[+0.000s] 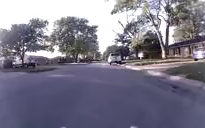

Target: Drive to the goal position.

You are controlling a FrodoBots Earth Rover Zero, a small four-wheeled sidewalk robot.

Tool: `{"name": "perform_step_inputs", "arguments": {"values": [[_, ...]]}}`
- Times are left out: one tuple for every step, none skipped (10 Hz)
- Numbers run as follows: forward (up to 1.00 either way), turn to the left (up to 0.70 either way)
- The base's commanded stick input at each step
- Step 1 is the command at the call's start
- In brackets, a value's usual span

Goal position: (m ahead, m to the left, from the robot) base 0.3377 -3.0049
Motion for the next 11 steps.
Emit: {"name": "perform_step_inputs", "arguments": {"values": [[1.0,0.03],[1.0,0.03],[1.0,0.03],[1.0,0.03],[1.0,0.03],[1.0,0.03],[1.0,0.03],[1.0,0.03],[1.0,0.03],[1.0,0.03],[1.0,0.03]]}}
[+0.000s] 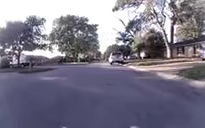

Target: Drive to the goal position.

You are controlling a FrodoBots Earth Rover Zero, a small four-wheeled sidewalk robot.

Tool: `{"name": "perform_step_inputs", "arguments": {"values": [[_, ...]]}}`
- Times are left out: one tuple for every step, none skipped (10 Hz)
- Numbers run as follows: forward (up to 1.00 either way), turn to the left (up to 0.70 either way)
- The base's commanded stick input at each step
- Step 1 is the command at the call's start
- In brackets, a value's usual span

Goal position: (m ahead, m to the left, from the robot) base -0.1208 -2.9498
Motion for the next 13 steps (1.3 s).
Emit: {"name": "perform_step_inputs", "arguments": {"values": [[1.0,0.03],[1.0,0.03],[1.0,0.03],[1.0,0.03],[1.0,0.03],[1.0,0.03],[1.0,0.08],[1.0,0.1],[1.0,0.08],[1.0,0.05],[1.0,0.03],[1.0,0.02],[1.0,0.02]]}}
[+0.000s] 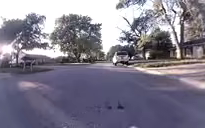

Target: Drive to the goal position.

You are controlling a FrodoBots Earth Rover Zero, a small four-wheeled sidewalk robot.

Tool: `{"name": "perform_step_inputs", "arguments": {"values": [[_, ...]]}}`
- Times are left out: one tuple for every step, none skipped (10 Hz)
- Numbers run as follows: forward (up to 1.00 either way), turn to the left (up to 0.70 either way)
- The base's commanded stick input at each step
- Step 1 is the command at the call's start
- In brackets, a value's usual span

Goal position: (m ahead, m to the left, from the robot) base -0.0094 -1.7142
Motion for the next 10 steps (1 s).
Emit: {"name": "perform_step_inputs", "arguments": {"values": [[1.0,0.02],[1.0,0.02],[1.0,0.02],[1.0,0.01],[1.0,-0.03],[1.0,-0.08],[1.0,-0.12],[1.0,-0.16],[1.0,-0.2],[1.0,-0.25]]}}
